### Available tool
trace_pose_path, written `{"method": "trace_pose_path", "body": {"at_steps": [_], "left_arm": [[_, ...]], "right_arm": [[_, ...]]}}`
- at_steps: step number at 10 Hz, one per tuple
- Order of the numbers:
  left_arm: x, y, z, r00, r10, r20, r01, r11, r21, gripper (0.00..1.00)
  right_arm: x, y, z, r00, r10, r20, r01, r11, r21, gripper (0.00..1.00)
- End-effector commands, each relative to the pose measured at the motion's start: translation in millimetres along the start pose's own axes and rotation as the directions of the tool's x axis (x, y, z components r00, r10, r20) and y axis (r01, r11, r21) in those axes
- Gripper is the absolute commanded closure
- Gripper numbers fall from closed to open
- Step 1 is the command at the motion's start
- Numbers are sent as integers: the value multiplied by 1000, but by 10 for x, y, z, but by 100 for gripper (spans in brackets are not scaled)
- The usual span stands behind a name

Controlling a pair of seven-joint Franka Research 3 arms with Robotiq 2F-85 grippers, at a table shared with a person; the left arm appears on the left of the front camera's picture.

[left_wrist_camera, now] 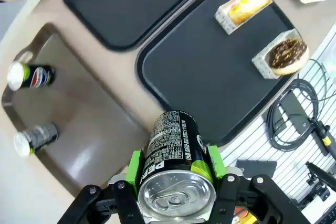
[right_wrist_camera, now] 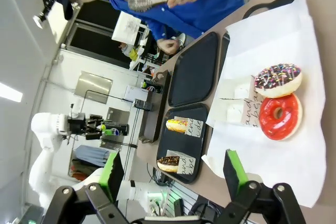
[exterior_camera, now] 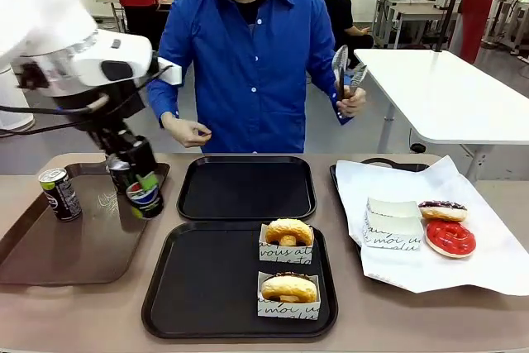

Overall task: Set up donuts and drinks on trays.
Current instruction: Pick up one Pepsi coke and place it on the Flat Tray.

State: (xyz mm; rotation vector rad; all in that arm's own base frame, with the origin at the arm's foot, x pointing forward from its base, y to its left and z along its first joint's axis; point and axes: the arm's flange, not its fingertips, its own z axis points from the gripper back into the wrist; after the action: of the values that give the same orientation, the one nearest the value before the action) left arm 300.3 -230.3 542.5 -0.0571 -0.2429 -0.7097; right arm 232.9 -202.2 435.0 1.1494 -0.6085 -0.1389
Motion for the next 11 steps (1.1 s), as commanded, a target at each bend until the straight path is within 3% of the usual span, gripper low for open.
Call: {"method": "trace_pose_path", "body": {"at_steps": [1, 4, 8, 11], "left_arm": [[493, -67, -151, 997, -79, -18, 78, 994, -76, 41], [655, -269, -727, 995, -10, -102, 3, 997, -73, 41], [683, -387, -1252, 999, -13, -39, 11, 999, -48, 41], [616, -467, -1544, 997, -19, -76, 17, 999, -30, 41]], "right_arm": [[9, -8, -5, 1000, 13, 7, -13, 1000, 17, 0], [9, -8, -5, 1000, 13, 7, -13, 1000, 17, 0], [9, -8, -5, 1000, 13, 7, -13, 1000, 17, 0], [9, -8, -5, 1000, 13, 7, -13, 1000, 17, 0]]}}
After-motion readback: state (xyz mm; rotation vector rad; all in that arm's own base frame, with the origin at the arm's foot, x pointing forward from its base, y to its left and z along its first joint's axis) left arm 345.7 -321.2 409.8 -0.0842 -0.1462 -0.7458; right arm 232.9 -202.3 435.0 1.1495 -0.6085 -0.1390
